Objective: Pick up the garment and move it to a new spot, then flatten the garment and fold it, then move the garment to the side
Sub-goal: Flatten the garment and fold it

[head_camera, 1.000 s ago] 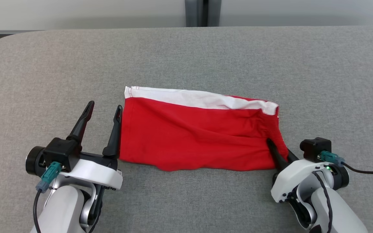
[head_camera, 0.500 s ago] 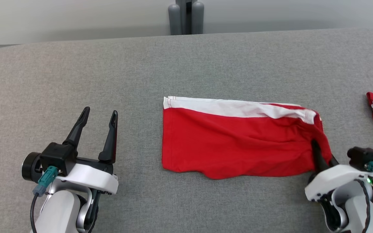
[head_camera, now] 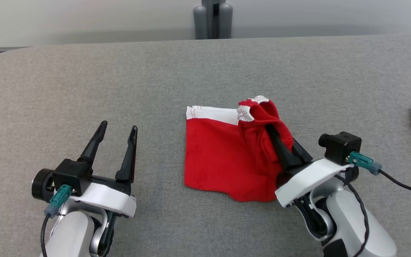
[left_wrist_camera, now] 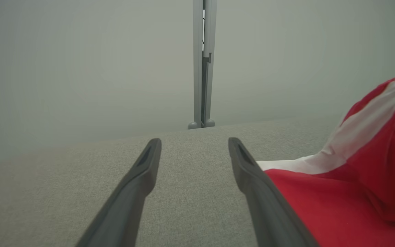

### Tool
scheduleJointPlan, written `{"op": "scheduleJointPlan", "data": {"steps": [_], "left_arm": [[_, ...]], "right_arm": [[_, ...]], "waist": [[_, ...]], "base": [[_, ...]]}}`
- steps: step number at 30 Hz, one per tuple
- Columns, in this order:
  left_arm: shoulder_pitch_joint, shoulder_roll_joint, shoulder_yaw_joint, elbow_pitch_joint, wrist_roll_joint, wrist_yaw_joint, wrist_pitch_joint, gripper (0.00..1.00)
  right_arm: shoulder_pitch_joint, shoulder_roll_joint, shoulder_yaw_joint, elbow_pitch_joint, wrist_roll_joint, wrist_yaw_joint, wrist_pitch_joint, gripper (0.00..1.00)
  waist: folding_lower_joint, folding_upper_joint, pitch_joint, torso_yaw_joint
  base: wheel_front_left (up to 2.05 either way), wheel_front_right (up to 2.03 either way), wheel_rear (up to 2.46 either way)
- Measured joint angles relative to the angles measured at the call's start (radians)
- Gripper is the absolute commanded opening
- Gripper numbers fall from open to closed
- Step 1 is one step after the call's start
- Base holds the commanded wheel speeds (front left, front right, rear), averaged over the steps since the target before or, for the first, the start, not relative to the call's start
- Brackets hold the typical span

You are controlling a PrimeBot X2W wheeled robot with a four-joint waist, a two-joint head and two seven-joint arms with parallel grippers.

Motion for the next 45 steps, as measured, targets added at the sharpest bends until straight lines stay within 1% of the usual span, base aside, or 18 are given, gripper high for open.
{"op": "scheduleJointPlan", "data": {"steps": [4, 7, 8, 9, 10, 11, 13, 14, 18, 24, 28, 31, 34, 36, 37, 40, 45], "left_arm": [[-0.011, -0.011, -0.015, 0.007, 0.003, -0.006, 0.000, 1.00], [-0.014, -0.020, -0.028, 0.015, 0.003, -0.010, 0.000, 1.00], [-0.014, -0.021, -0.031, 0.018, 0.003, -0.011, 0.000, 1.00], [-0.016, -0.022, -0.033, 0.020, 0.004, -0.013, 0.000, 1.00], [-0.018, -0.023, -0.035, 0.022, 0.004, -0.013, 0.000, 1.00], [-0.022, -0.024, -0.038, 0.024, 0.004, -0.015, 0.000, 1.00], [-0.030, -0.025, -0.040, 0.025, 0.004, -0.017, 0.000, 1.00], [-0.030, -0.026, -0.042, 0.027, 0.004, -0.017, 0.000, 1.00], [-0.030, -0.028, -0.041, 0.026, 0.004, -0.017, 0.000, 1.00], [-0.030, -0.029, -0.032, 0.022, 0.004, -0.016, 0.000, 1.00], [-0.029, -0.028, -0.028, 0.020, 0.004, -0.016, 0.000, 1.00], [-0.029, -0.028, -0.024, 0.020, 0.004, -0.016, 0.000, 1.00], [-0.027, -0.027, -0.012, 0.017, 0.004, -0.009, 0.000, 1.00], [-0.024, -0.024, 0.003, 0.012, 0.003, -0.004, 0.000, 1.00], [-0.024, -0.024, 0.003, 0.012, 0.003, -0.004, 0.000, 1.00], [-0.006, -0.021, 0.025, 0.005, -0.004, 0.006, 0.000, 1.00], [0.009, -0.012, 0.050, -0.003, -0.007, 0.020, 0.000, 1.00]], "right_arm": [[-0.064, 0.000, 0.033, 0.129, 0.006, 0.000, -0.048, 0.00], [-0.118, -0.001, 0.067, 0.221, 0.030, 0.000, -0.080, 0.00], [-0.135, -0.001, 0.084, 0.244, 0.054, 0.000, -0.090, 0.00], [-0.151, -0.001, 0.105, 0.267, 0.068, 0.000, -0.096, 0.11], [-0.164, -0.001, 0.126, 0.281, 0.087, 0.000, -0.105, 0.38], [-0.177, -0.001, 0.152, 0.292, 0.105, 0.000, -0.114, 1.00], [-0.196, -0.001, 0.206, 0.305, 0.142, 0.000, -0.125, 1.00], [-0.205, -0.001, 0.264, 0.310, 0.170, 0.000, -0.130, 1.00], [-0.207, -0.002, 0.369, 0.290, 0.225, 0.000, -0.138, 1.00], [-0.187, 0.000, 0.518, 0.249, 0.265, 0.000, -0.126, 1.00], [-0.186, 0.001, 0.588, 0.241, 0.287, 0.000, -0.092, 1.00], [-0.187, 0.000, 0.589, 0.237, 0.285, 0.000, -0.104, 1.00], [-0.188, 0.001, 0.559, 0.216, 0.260, 0.000, -0.128, 1.00], [-0.188, 0.001, 0.497, 0.197, 0.219, 0.000, -0.141, 1.00], [-0.188, 0.001, 0.497, 0.197, 0.219, 0.000, -0.141, 1.00], [-0.177, 0.001, 0.379, 0.153, 0.142, 0.000, -0.148, 1.00], [-0.088, 0.000, 0.129, 0.043, -0.083, 0.000, -0.151, 1.00]], "waist": [[0.0000, 0.0000, 0.008, 0.025], [0.0000, 0.0000, 0.013, 0.046], [0.0000, 0.0000, 0.015, 0.052], [0.0000, 0.0000, 0.018, 0.057], [0.0000, 0.0000, 0.020, 0.060], [0.0000, 0.0000, 0.023, 0.063], [0.0000, 0.0000, 0.027, 0.065], [0.0000, 0.0000, 0.030, 0.065], [0.0000, 0.0000, 0.034, 0.060], [0.0000, 0.0000, 0.036, 0.044], [0.0000, 0.0000, 0.038, 0.035], [0.0000, 0.0000, 0.037, 0.030], [0.0000, 0.0000, 0.032, 0.022], [0.0000, 0.0000, 0.026, 0.015], [0.0000, 0.0000, 0.026, 0.015], [0.0000, 0.0000, 0.016, 0.000], [0.0000, 0.0000, -0.004, -0.024]], "base": [[0.00, 0.00, 0.00], [0.00, 0.00, 0.00], [0.00, 0.00, 0.00], [0.00, 0.00, 0.00], [0.00, 0.00, 0.00], [0.00, 0.00, 0.00], [0.00, 0.00, 0.00], [0.00, 0.00, 0.00], [0.00, 0.00, 0.00], [0.00, 0.00, 0.00], [0.00, 0.00, 0.00], [0.00, 0.00, 0.00], [0.00, 0.00, 0.00], [0.00, 0.00, 0.00], [0.00, 0.00, 0.00], [0.00, 0.00, 0.00], [0.00, 0.00, 0.00]]}}
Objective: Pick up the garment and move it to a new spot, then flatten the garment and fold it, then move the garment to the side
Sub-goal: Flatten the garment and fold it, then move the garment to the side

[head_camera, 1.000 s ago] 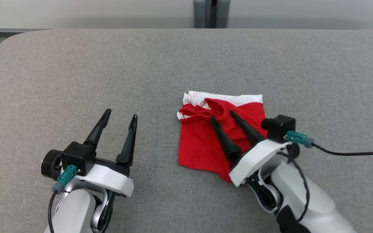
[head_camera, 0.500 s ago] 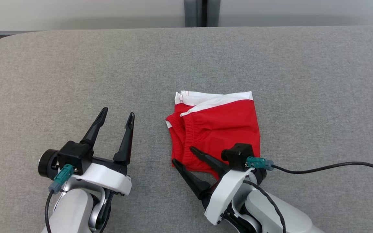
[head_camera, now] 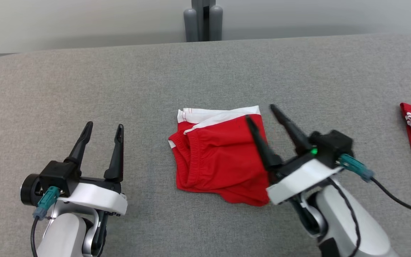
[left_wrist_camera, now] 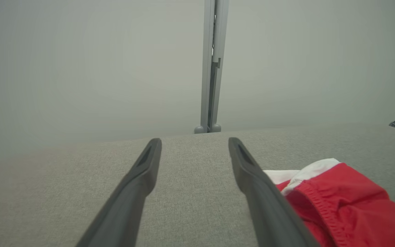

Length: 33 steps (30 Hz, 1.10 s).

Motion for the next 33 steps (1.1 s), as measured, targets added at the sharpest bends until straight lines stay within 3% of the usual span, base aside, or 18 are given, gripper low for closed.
{"op": "scheduleJointPlan", "data": {"steps": [7, 15, 29, 33], "left_arm": [[0.023, 0.017, 0.007, 0.002, -0.008, 0.008, 0.000, 1.00], [0.088, 0.044, 0.004, -0.020, -0.004, 0.025, 0.013, 1.00], [0.097, 0.048, -0.022, -0.051, -0.014, 0.032, 0.032, 1.00], [0.083, 0.044, -0.028, -0.050, -0.015, 0.031, 0.029, 1.00]], "right_arm": [[0.149, -0.001, -0.276, -0.122, -0.192, 0.000, 0.000, 1.00], [0.334, -0.001, -0.504, -0.219, -0.287, 0.000, 0.106, 1.00], [0.353, -0.001, -0.495, -0.248, -0.300, 0.000, 0.146, 1.00], [0.314, -0.006, -0.448, -0.197, -0.312, 0.000, 0.200, 1.00]], "waist": [[0.0000, 0.0000, -0.029, -0.016], [0.0000, 0.0000, -0.081, -0.010], [0.0000, 0.0000, -0.085, 0.034], [0.0000, 0.0000, -0.071, 0.066]], "base": [[0.00, 0.00, 0.00], [0.00, 0.00, 0.00], [0.00, 0.00, 0.00], [0.00, 0.00, 0.00]]}}
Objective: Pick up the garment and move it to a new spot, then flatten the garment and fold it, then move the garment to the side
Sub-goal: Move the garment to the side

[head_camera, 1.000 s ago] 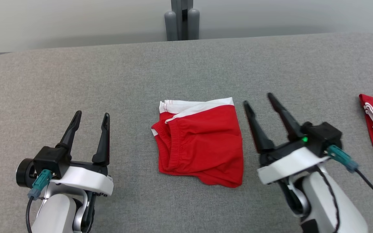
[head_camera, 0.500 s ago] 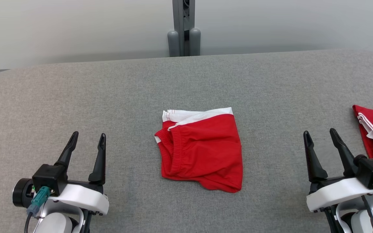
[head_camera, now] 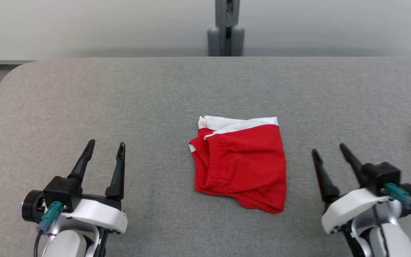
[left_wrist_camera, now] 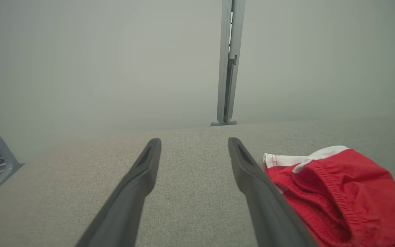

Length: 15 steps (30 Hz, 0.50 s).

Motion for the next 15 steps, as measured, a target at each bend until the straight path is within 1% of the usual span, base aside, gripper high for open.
{"op": "scheduleJointPlan", "data": {"steps": [3, 8, 14, 15], "left_arm": [[-0.001, -0.012, -0.007, 0.009, 0.000, -0.002, -0.007, 1.00], [-0.011, -0.025, -0.024, 0.031, -0.001, -0.007, -0.008, 1.00], [-0.024, -0.036, -0.028, 0.049, -0.002, -0.009, -0.016, 1.00], [-0.027, -0.038, -0.027, 0.052, -0.002, -0.009, -0.016, 1.00]], "right_arm": [[-0.018, -0.006, 0.063, 0.073, -0.006, 0.000, 0.038, 1.00], [-0.045, -0.002, 0.148, 0.185, 0.021, 0.000, 0.048, 1.00], [-0.079, 0.001, 0.190, 0.319, 0.062, 0.000, 0.071, 1.00], [-0.089, 0.001, 0.197, 0.333, 0.074, 0.000, 0.068, 0.60]], "waist": [[0.0000, 0.0000, 0.012, 0.025], [0.0001, 0.0000, 0.033, 0.058], [0.0001, 0.0000, 0.056, 0.067], [0.0000, 0.0000, 0.057, 0.066]], "base": [[0.00, 0.00, 0.00], [0.00, 0.00, 0.00], [0.00, 0.00, 0.00], [0.00, 0.00, 0.00]]}}
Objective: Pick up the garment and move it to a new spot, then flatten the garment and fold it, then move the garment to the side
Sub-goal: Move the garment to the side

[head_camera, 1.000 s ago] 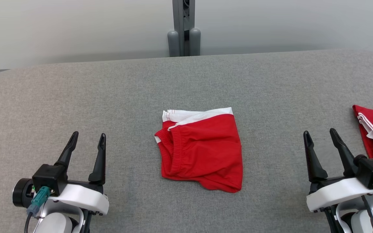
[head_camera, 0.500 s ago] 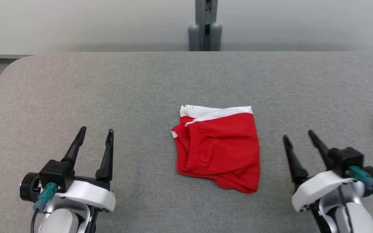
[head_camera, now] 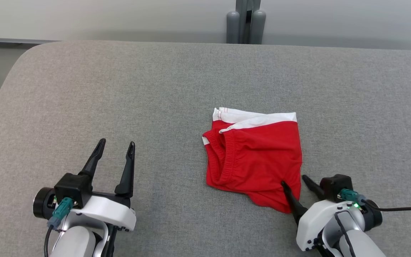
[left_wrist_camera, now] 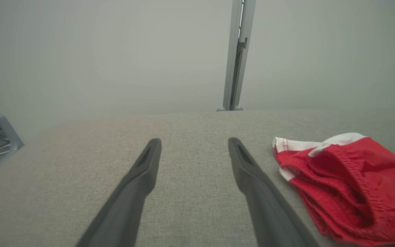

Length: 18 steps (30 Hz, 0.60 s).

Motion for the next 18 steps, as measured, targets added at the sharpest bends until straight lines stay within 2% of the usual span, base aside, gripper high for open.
{"op": "scheduleJointPlan", "data": {"steps": [1, 2, 5, 13, 16, 18], "left_arm": [[-0.004, 0.000, 0.000, 0.003, 0.000, 0.000, 0.000, 1.00], [-0.010, 0.000, 0.001, 0.006, 0.000, 0.000, -0.001, 1.00], [-0.015, 0.002, 0.003, 0.012, 0.000, 0.001, -0.004, 1.00], [-0.013, 0.019, -0.006, -0.018, 0.018, 0.018, -0.002, 1.00], [-0.008, 0.023, -0.007, -0.059, 0.018, 0.025, 0.008, 1.00], [-0.006, 0.025, -0.008, -0.069, 0.018, 0.028, 0.013, 1.00]], "right_arm": [[-0.005, 0.000, 0.010, 0.008, 0.004, 0.000, -0.007, 0.43], [-0.009, 0.000, 0.024, 0.017, 0.015, 0.000, -0.007, 0.00], [-0.022, 0.009, 0.052, 0.037, 0.034, 0.001, -0.036, 0.00], [-0.011, -0.005, 0.030, 0.011, -0.012, 0.001, -0.091, 0.00], [0.028, -0.039, 0.012, -0.036, -0.039, 0.000, -0.099, 0.00], [0.037, -0.047, 0.005, -0.049, -0.042, 0.000, -0.099, 0.00]], "waist": [[0.0000, 0.0000, 0.001, -0.002], [0.0001, 0.0000, 0.001, -0.005], [0.0000, 0.0000, -0.002, -0.021], [0.0001, 0.0000, -0.007, -0.085], [0.0001, 0.0000, -0.002, -0.151], [0.0001, 0.0000, 0.000, -0.170]], "base": [[0.00, 0.00, 0.00], [0.00, 0.00, 0.00], [0.00, 0.00, 0.00], [0.00, 0.00, 0.00], [0.00, 0.00, 0.00], [0.00, 0.00, 0.00]]}}
